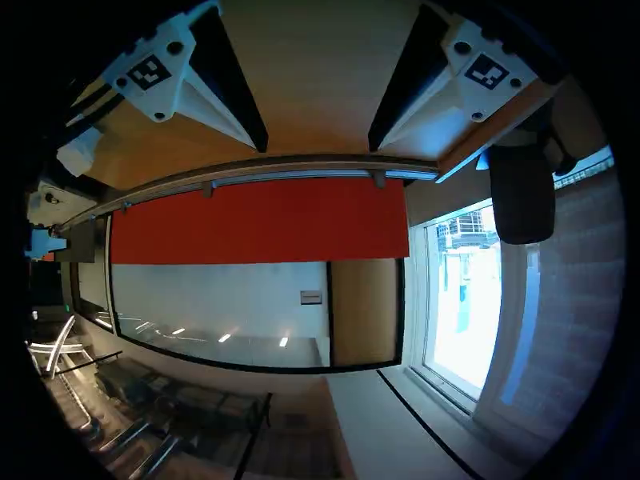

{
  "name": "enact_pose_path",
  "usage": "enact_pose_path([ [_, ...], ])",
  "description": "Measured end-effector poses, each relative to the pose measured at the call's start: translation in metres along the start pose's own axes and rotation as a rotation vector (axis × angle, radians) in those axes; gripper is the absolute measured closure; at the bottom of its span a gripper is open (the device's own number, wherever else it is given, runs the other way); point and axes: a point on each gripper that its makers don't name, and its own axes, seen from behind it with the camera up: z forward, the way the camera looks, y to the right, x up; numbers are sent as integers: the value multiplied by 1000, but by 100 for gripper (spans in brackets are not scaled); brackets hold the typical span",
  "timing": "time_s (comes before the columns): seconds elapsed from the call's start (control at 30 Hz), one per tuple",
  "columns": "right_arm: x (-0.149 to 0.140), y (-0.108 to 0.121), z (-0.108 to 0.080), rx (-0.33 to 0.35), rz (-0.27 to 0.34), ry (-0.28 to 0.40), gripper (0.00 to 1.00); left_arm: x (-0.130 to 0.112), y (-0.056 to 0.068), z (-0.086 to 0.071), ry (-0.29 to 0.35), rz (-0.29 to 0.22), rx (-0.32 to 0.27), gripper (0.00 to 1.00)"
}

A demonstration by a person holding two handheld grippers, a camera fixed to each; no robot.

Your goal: Fold towel

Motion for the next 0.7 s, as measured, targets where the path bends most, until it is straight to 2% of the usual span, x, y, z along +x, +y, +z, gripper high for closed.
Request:
enact_pose_path([
  [0.3, -14, -8, -5, -14, 8, -6, 17, -40, -14, -2, 21, -40, 21, 7],
  [0.7, -56, 0, -5, -30, 51, 18, 17, -96, -11, 3, 45, -36, 17, 7],
])
